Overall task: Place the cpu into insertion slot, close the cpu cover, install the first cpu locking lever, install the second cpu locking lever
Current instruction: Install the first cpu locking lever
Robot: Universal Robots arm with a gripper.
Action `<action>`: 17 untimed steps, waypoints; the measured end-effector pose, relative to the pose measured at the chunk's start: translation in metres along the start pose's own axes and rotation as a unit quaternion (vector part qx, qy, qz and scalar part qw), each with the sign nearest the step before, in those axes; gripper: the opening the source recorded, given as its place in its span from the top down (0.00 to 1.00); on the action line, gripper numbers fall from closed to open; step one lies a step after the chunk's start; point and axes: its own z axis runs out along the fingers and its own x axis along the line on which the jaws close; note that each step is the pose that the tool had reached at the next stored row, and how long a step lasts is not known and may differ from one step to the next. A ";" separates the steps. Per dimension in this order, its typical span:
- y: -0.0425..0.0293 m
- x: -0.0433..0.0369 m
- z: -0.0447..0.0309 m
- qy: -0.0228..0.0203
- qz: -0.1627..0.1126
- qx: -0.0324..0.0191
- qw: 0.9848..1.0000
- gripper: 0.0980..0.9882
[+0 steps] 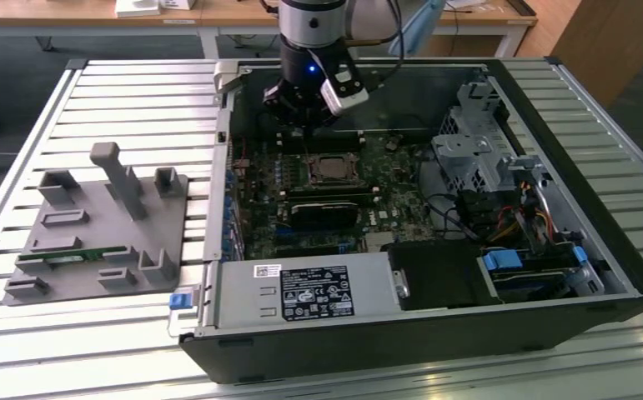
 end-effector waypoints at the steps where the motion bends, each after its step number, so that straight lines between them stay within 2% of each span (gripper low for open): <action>1: 0.0000 0.0003 0.0000 0.000 0.000 0.000 1.000 0.99; 13: 0.0000 0.0007 0.0000 0.000 -0.004 0.000 1.000 0.99; 17: -0.0002 0.0053 0.0008 -0.001 -0.009 0.000 1.000 0.99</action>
